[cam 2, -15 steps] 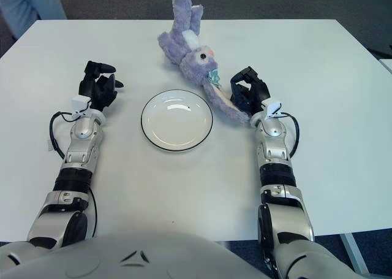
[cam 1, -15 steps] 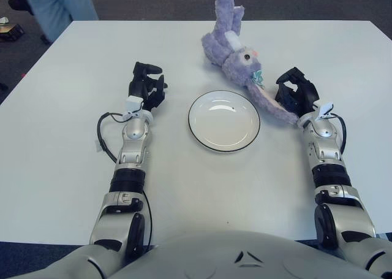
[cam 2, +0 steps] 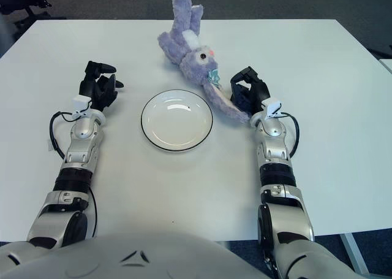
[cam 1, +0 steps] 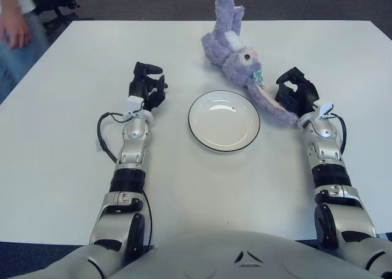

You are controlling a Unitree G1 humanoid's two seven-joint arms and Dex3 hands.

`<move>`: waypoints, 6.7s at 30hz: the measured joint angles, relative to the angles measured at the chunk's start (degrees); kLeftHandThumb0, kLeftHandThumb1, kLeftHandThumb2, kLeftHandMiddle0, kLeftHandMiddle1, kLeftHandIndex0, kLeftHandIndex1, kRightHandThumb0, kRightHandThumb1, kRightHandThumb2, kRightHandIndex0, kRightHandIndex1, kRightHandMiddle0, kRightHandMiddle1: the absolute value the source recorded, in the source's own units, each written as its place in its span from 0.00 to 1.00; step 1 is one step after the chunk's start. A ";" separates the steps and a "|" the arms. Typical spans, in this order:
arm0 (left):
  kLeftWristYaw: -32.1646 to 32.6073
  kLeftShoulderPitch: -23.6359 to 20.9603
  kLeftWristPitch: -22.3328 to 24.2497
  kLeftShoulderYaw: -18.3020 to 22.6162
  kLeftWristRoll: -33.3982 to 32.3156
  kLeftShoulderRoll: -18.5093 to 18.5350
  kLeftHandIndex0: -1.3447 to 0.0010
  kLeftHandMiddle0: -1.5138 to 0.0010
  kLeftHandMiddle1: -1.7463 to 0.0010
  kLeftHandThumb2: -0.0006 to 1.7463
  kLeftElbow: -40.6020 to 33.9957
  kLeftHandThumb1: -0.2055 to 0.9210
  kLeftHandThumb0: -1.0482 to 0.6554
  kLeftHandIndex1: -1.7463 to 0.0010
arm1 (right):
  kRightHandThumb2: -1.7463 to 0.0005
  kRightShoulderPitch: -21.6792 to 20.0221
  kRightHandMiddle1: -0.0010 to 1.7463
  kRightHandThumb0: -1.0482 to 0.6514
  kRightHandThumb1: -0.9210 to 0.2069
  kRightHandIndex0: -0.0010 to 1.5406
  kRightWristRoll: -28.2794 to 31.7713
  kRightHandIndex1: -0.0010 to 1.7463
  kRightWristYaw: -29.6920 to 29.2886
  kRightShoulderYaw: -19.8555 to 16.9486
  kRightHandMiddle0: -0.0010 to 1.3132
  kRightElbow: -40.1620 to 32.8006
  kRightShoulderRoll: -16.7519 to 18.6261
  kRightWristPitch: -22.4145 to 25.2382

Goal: Put the doll into the plate.

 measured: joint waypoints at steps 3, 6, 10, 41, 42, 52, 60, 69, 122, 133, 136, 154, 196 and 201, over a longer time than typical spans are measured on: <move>0.02 0.00 0.19 -0.04 0.10 -0.02 0.84 0.69 0.10 0.29 -0.02 1.00 0.41 0.01 | 0.58 -0.02 1.00 0.40 0.14 0.57 0.07 1.00 0.03 -0.01 0.23 0.04 -0.03 0.00; 0.09 0.04 0.25 -0.07 0.26 -0.08 0.84 0.69 0.10 0.29 -0.17 1.00 0.41 0.01 | 0.60 -0.01 1.00 0.40 0.12 0.55 0.16 1.00 0.09 -0.05 0.22 0.04 -0.06 0.00; 0.16 0.15 0.34 -0.15 0.38 -0.22 0.84 0.69 0.10 0.29 -0.47 1.00 0.41 0.01 | 0.72 -0.01 0.95 0.41 0.04 0.47 0.31 0.96 0.04 -0.23 0.24 0.04 -0.07 0.00; 0.77 1.66 2.44 -1.35 0.99 -0.75 0.84 0.68 0.10 0.29 -3.47 1.00 0.41 0.01 | 0.78 -3.77 0.90 0.61 0.00 0.27 -13.51 0.84 -7.38 0.95 0.16 -14.57 -9.01 3.01; 0.80 1.66 2.44 -1.34 0.99 -0.75 0.84 0.68 0.10 0.29 -3.47 1.00 0.41 0.01 | 0.78 -4.30 0.91 0.54 0.00 0.24 -13.96 0.76 -7.45 0.99 0.18 -14.34 -9.36 3.39; 1.08 1.66 2.47 -1.38 1.00 -0.73 0.84 0.68 0.10 0.29 -3.46 1.00 0.41 0.01 | 0.84 -9.69 0.63 0.32 0.00 0.21 -19.84 0.56 -7.73 3.32 0.15 -13.60 -13.09 6.62; 1.15 1.66 2.52 -1.46 1.07 -0.70 0.84 0.68 0.10 0.29 -3.39 1.00 0.41 0.01 | 0.85 -12.58 0.55 0.28 0.00 0.22 -21.80 0.50 -7.87 4.84 0.14 -13.63 -13.75 7.99; 1.35 1.46 2.60 -1.77 1.21 -0.69 0.84 0.68 0.10 0.29 -3.14 1.00 0.41 0.01 | 0.84 -16.48 0.53 0.25 0.00 0.25 -25.17 0.33 -7.31 8.32 0.15 -13.57 -14.52 9.48; 1.97 1.65 3.87 -2.63 2.42 -0.75 0.83 0.68 0.11 0.28 -3.74 1.00 0.41 0.01 | 0.72 -36.49 0.09 0.09 0.00 0.19 -35.82 0.00 -8.22 27.09 0.17 21.75 -8.33 -3.59; 2.00 1.66 3.87 -2.71 2.50 -0.76 0.83 0.68 0.10 0.28 -3.74 1.00 0.41 0.01 | 0.73 -37.76 0.08 0.09 0.00 0.16 -38.35 0.00 -12.50 30.07 0.18 27.91 -5.91 -4.04; 2.00 1.66 3.87 -2.86 2.55 -0.79 0.83 0.68 0.10 0.28 -3.74 1.00 0.41 0.01 | 0.73 -37.82 0.07 0.09 0.00 0.16 -38.63 0.00 -13.04 30.83 0.18 29.12 -5.22 -4.25; 2.07 1.56 3.84 -2.88 2.56 -0.78 0.83 0.67 0.10 0.28 -3.59 1.00 0.41 0.01 | 0.75 -38.73 0.05 0.10 0.00 0.16 -44.98 0.00 -18.75 35.92 0.18 30.96 -5.38 -5.27; 2.10 1.25 3.71 -2.94 2.67 -0.73 0.83 0.66 0.10 0.28 -3.05 1.00 0.41 0.01 | 0.76 -39.00 0.03 0.08 0.00 0.10 -47.80 0.00 -13.76 40.77 0.17 31.02 -7.69 -6.10; 2.16 1.25 3.71 -3.02 2.73 -0.74 0.83 0.66 0.10 0.28 -3.05 1.00 0.41 0.01 | 0.76 -39.00 0.03 0.08 0.00 0.10 -48.12 0.00 -13.75 41.15 0.18 31.14 -7.75 -5.90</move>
